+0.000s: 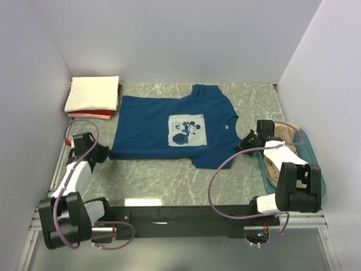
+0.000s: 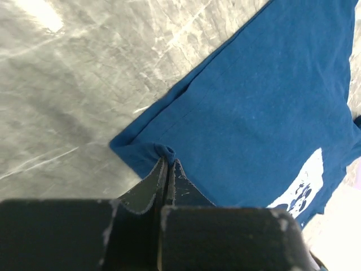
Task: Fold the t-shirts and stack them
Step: Flatten the tshirt out
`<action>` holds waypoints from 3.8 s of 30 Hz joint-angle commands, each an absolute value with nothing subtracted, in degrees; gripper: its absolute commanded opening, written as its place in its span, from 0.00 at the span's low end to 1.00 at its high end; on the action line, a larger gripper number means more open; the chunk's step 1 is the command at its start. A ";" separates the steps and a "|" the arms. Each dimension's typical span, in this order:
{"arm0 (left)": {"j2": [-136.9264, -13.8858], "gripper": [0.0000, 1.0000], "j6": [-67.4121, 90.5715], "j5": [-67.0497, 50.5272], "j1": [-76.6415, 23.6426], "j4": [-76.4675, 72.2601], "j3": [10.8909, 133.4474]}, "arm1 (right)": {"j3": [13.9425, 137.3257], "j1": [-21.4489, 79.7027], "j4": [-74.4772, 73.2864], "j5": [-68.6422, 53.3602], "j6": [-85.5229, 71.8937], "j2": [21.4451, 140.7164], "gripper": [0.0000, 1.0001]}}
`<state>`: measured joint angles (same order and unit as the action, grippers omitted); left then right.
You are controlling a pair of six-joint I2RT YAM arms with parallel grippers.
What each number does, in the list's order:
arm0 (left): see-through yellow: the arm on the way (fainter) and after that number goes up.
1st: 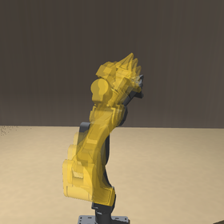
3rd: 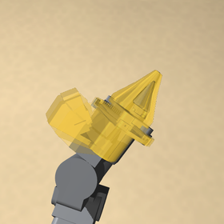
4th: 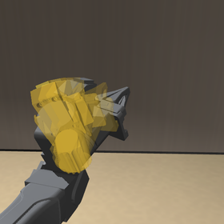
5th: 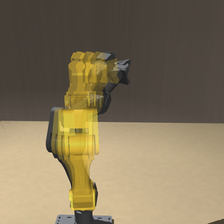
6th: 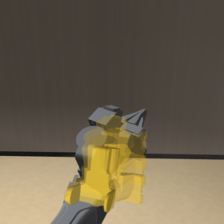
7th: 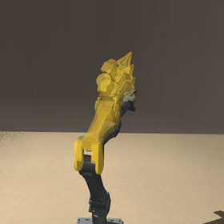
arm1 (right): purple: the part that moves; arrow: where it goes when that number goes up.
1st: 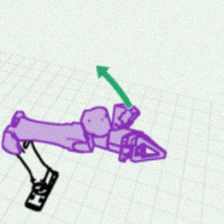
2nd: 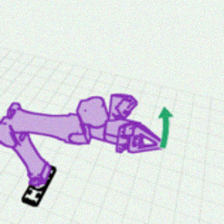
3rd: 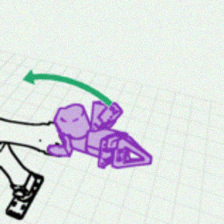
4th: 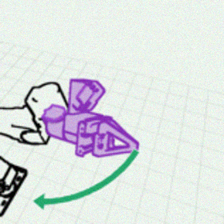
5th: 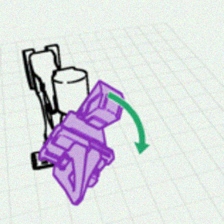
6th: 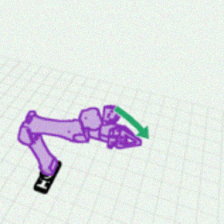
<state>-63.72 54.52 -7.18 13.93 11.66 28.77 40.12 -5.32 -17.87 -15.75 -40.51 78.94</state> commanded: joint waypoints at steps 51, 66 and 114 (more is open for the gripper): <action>-77.67 0.06 62.92 10.27 2.46 12.12 43.84 | 41.83 -6.06 -12.84 -16.17 -41.48 76.02 0.00; -86.75 0.06 65.22 13.01 2.02 14.94 51.23 | 47.19 -6.15 -10.28 -15.47 -43.15 83.49 0.00; -57.65 0.16 60.82 7.65 2.20 19.16 28.92 | 38.06 -5.71 -28.66 -16.96 -36.91 56.33 0.00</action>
<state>-56.51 62.13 9.26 2.07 21.43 29.15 36.62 -5.65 -29.28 -17.23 -36.49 56.69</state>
